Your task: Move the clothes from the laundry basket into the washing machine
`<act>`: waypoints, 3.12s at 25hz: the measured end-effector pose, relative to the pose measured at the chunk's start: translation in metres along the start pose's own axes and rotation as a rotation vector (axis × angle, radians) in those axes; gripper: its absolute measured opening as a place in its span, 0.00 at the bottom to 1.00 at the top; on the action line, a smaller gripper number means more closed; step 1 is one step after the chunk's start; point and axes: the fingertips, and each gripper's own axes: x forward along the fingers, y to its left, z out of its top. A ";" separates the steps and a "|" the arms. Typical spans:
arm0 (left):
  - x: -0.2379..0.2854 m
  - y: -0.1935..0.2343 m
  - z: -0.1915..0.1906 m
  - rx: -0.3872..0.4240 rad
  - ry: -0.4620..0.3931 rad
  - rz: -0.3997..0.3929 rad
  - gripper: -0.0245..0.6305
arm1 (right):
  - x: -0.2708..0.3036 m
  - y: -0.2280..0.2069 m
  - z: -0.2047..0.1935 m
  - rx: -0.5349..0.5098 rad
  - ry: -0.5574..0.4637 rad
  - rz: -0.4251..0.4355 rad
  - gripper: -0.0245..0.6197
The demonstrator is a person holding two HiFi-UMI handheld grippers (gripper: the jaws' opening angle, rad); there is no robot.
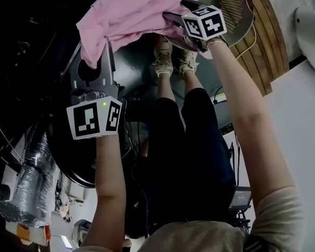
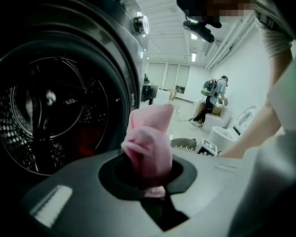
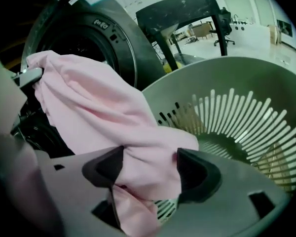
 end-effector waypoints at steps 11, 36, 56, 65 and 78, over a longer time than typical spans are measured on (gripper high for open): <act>0.006 0.003 -0.013 -0.031 0.011 0.023 0.14 | -0.013 0.022 0.025 0.077 -0.086 0.021 0.07; 0.067 -0.128 0.006 0.108 0.033 -0.353 0.59 | -0.194 0.144 0.151 0.143 -0.335 0.239 0.07; 0.041 0.051 -0.048 -0.063 0.108 0.155 0.23 | -0.128 0.204 0.123 0.103 -0.319 0.352 0.07; 0.105 0.139 -0.060 -0.078 0.058 0.351 0.23 | -0.095 0.196 0.087 0.135 -0.261 0.388 0.07; 0.117 0.223 -0.009 -0.131 -0.064 0.515 0.34 | -0.088 0.179 0.073 0.174 -0.263 0.377 0.07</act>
